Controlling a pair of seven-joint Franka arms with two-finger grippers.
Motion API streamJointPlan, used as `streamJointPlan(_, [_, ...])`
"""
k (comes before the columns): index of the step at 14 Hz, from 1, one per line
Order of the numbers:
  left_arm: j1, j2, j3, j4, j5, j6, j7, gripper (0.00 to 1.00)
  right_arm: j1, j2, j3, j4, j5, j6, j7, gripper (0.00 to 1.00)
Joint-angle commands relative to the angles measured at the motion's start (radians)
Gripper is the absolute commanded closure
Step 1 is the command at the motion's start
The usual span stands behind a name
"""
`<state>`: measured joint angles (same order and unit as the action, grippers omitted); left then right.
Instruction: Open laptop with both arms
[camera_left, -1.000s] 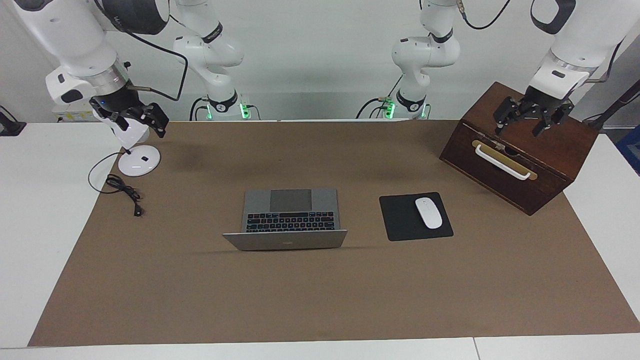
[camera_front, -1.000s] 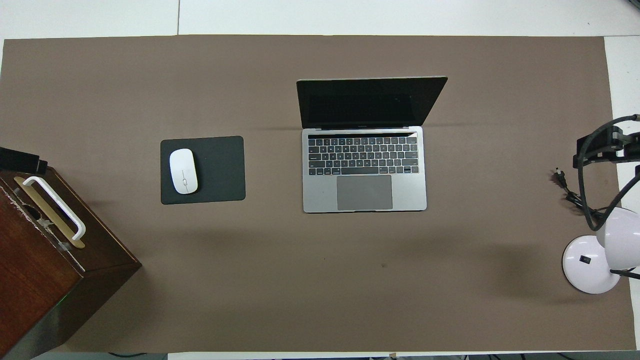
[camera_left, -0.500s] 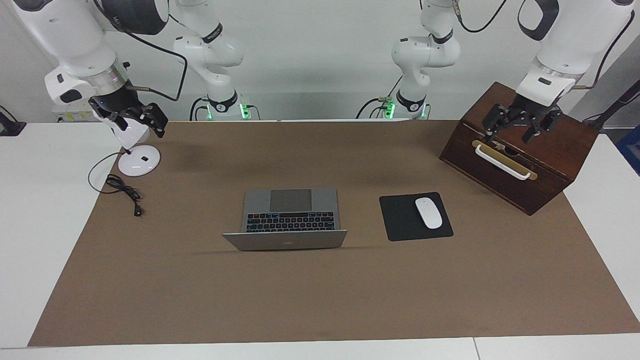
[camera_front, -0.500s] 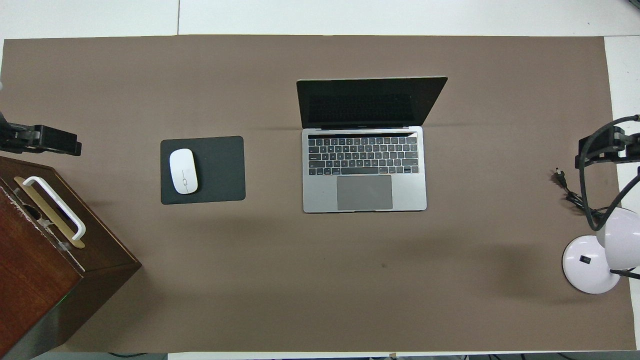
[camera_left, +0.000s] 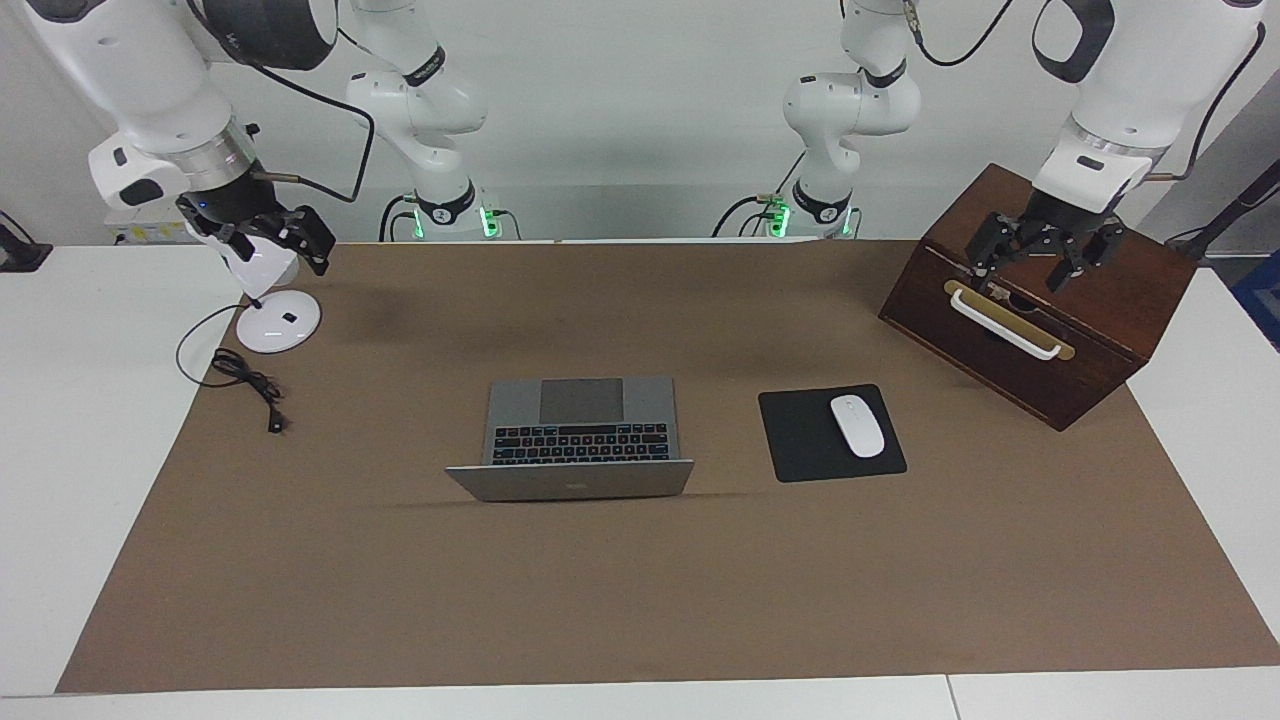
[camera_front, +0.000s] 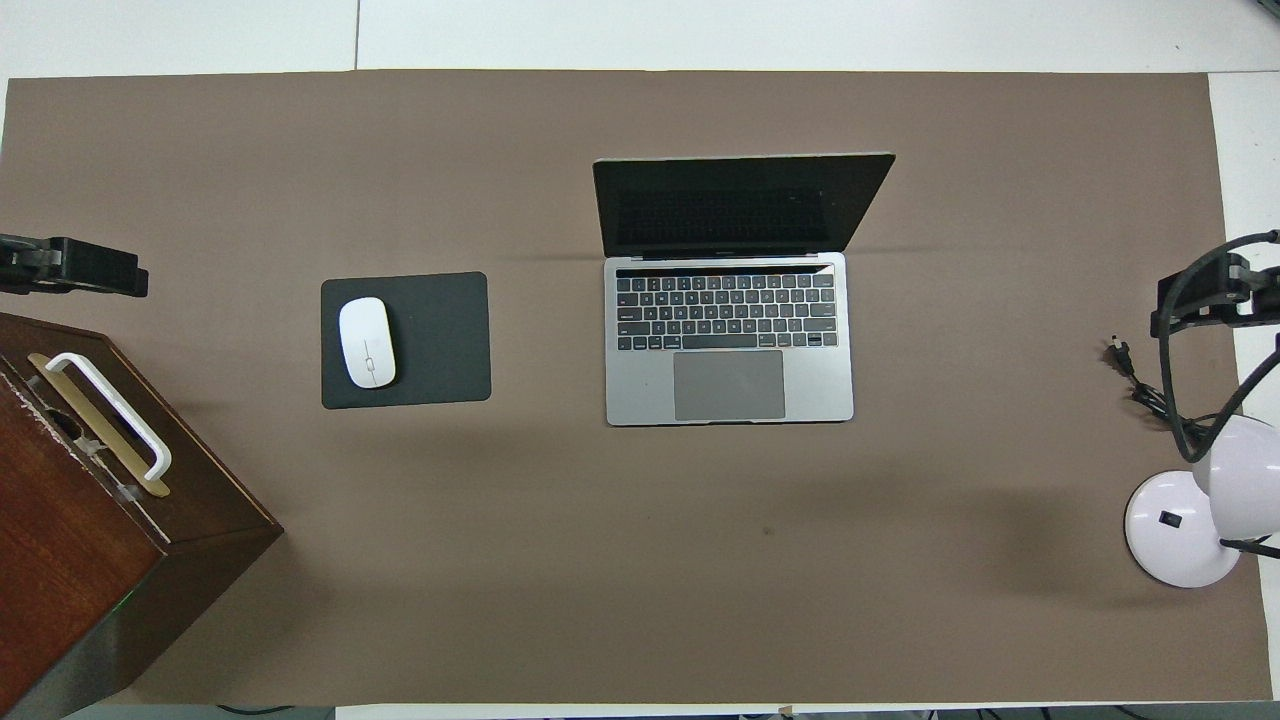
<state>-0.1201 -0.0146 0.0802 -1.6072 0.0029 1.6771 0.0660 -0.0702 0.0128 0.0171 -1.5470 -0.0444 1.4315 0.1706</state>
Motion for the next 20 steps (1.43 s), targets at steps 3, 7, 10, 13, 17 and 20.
streamJointPlan(3, [-0.001,-0.013,0.000,-0.025,0.014,0.015,-0.003,0.00,0.012,-0.022,-0.013,-0.022,-0.012,-0.005,-0.014,0.00])
streamJointPlan(7, [0.007,-0.022,0.001,-0.040,0.014,0.023,-0.003,0.00,0.012,-0.022,-0.014,-0.024,-0.011,-0.003,-0.013,0.00])
streamJointPlan(10, [0.095,-0.024,-0.060,-0.037,0.014,0.023,0.003,0.00,0.012,-0.022,-0.014,-0.022,-0.011,0.000,-0.014,0.00])
streamJointPlan(13, [0.175,-0.024,-0.143,-0.039,0.014,0.027,0.008,0.00,0.012,-0.020,-0.016,-0.024,-0.011,0.003,-0.017,0.00])
streamJointPlan(17, [0.171,-0.024,-0.143,-0.040,0.014,0.027,0.008,0.00,0.012,-0.022,-0.016,-0.024,-0.011,0.003,-0.023,0.00])
streamJointPlan(20, [0.169,-0.024,-0.142,-0.043,0.012,0.026,0.006,0.00,0.012,-0.022,-0.016,-0.024,-0.011,0.003,-0.052,0.00])
